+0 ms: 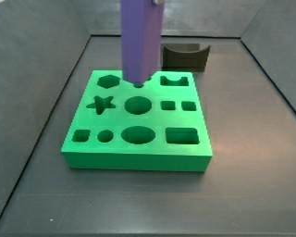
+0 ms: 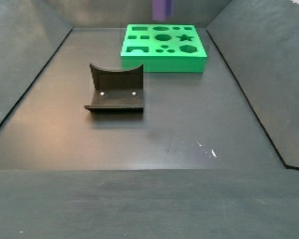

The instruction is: Insert the arch object.

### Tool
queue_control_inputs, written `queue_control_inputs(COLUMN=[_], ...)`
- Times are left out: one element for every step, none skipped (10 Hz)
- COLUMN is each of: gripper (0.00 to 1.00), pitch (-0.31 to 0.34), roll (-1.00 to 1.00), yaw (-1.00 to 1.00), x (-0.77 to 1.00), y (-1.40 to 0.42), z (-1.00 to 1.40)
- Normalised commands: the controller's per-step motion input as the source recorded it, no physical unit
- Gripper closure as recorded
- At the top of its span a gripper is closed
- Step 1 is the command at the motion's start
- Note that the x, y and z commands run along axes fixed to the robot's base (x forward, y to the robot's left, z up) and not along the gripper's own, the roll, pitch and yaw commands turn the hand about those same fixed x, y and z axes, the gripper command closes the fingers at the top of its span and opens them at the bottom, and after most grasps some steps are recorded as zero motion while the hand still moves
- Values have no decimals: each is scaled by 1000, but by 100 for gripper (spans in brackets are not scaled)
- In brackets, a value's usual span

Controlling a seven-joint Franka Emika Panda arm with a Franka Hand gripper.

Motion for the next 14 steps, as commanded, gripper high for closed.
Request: queue_control_inputs(gripper=[100, 100, 100, 100, 100, 100, 100, 100, 100, 100, 100, 100, 100, 100], pitch=[0, 0, 0, 0, 0, 0, 0, 0, 0, 0, 0, 0, 0, -13], roll=[0, -6, -33, -37, -36, -43, -13, 0, 0, 0, 10, 13, 7, 40], yaw=[-634, -603, -631, -657, -663, -694, -831, -906, -946, -980, -1000, -1000, -1000, -1000], x=[591, 651, 646, 606, 597, 563, 371, 257, 180, 117, 0, 0, 0, 0], y=[326, 337, 326, 311, 306, 289, 197, 137, 100, 66, 0, 0, 0, 0], z=[-120, 0, 0, 0, 0, 0, 0, -34, -89, -140, -209, -214, -209, -291])
